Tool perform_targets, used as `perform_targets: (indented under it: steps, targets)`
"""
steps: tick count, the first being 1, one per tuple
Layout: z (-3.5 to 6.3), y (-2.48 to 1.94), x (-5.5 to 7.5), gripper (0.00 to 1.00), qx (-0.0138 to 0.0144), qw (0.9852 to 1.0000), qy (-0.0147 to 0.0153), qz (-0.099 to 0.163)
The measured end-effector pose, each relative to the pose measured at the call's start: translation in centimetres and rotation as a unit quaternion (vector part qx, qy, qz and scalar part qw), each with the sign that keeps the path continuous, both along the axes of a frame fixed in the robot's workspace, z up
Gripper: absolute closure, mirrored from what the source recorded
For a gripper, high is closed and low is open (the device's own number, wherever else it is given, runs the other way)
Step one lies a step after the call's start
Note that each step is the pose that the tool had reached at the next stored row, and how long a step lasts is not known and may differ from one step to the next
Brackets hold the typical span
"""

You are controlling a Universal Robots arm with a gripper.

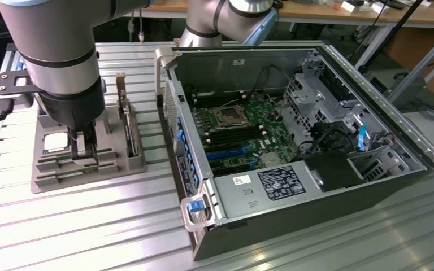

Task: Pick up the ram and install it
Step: 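Pick up the ram and move it above insertion slot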

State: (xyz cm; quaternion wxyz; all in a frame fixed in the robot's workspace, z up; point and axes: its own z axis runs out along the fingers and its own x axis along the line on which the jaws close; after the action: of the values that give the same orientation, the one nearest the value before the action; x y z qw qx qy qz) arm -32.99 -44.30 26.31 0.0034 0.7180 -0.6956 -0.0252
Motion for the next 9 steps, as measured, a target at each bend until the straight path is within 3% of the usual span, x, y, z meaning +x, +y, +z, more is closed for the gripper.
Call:
perform_targets:
  steps: [9]
  targets:
    - [-0.88, 0.04, -0.08, 0.58, 0.0, 1.0, 0.0, 0.0]
